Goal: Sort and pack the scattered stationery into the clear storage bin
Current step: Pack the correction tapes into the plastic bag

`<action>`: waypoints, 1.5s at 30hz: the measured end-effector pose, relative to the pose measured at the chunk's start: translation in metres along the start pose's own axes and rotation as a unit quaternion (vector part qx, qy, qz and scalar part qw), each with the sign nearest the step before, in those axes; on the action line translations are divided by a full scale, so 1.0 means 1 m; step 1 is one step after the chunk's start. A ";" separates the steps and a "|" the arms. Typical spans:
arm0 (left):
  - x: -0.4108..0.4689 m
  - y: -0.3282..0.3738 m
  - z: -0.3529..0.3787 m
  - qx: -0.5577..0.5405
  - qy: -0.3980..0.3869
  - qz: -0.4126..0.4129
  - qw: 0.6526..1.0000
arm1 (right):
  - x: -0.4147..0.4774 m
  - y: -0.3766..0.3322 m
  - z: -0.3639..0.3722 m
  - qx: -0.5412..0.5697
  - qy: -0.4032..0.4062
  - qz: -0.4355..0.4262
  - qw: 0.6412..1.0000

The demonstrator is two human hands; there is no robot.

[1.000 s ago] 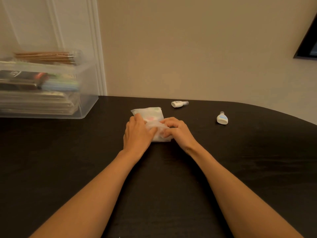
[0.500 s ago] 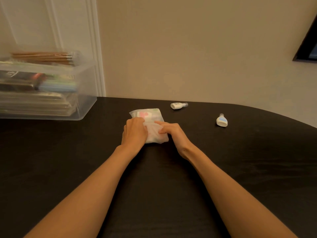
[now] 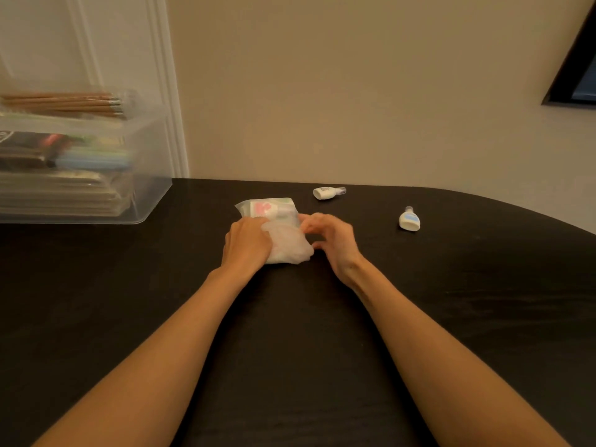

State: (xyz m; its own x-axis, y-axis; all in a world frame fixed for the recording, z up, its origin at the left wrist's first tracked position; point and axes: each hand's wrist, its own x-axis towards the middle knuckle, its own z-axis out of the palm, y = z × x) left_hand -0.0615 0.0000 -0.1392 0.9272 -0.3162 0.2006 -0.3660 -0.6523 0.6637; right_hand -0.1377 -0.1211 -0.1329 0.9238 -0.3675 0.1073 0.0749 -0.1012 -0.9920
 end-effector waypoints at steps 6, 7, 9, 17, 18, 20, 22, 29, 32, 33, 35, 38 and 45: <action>0.003 0.023 0.025 -0.003 0.027 -0.007 1.000 | 0.013 0.016 -0.074 -0.299 0.319 0.001 0.899; 0.004 0.023 0.027 -0.003 0.029 -0.008 1.000 | 0.014 0.017 -0.083 -0.339 0.334 0.022 0.879; 0.009 0.031 0.040 0.007 0.028 -0.002 1.000 | 0.018 0.020 -0.109 -0.369 0.333 0.080 0.864; 0.020 0.033 0.048 0.021 0.029 0.012 0.999 | 0.050 0.032 -0.146 -0.513 0.213 0.115 0.824; 0.020 0.032 0.047 0.019 0.028 0.013 0.999 | 0.051 0.032 -0.146 -0.513 0.219 0.101 0.824; 0.021 0.031 0.046 0.013 0.028 0.013 0.999 | 0.049 0.031 -0.142 -0.500 0.226 0.071 0.833; 0.021 0.032 0.044 0.003 0.029 0.011 1.000 | 0.042 0.027 -0.134 -0.462 0.213 0.036 0.860; 0.010 0.030 0.033 -0.079 0.051 0.012 0.995 | -0.004 0.006 -0.085 -0.089 0.144 -0.029 0.985; 0.003 0.026 0.025 -0.091 0.046 0.036 0.994 | -0.019 -0.011 -0.068 0.070 0.114 -0.044 0.990; 0.000 0.025 0.020 -0.093 0.047 0.041 0.994 | -0.023 -0.016 -0.062 0.088 0.097 -0.057 0.990; -0.005 0.021 0.014 -0.093 0.059 0.051 0.993 | -0.031 -0.025 -0.049 0.088 0.048 -0.079 0.992; -0.009 0.016 0.011 -0.090 0.068 0.063 0.992 | -0.040 -0.029 -0.029 0.035 -0.021 -0.097 0.994; -0.018 0.006 -0.005 -0.139 0.058 0.037 0.988 | -0.039 -0.011 -0.004 -0.227 0.104 -0.130 0.959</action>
State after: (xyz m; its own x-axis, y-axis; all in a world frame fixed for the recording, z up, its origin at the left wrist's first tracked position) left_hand -0.0802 0.0053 -0.1347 0.9075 -0.2649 0.3259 -0.4119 -0.4104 0.8136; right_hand -0.1758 -0.1099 -0.1257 0.7973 -0.4476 0.4050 0.0773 -0.5897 -0.8039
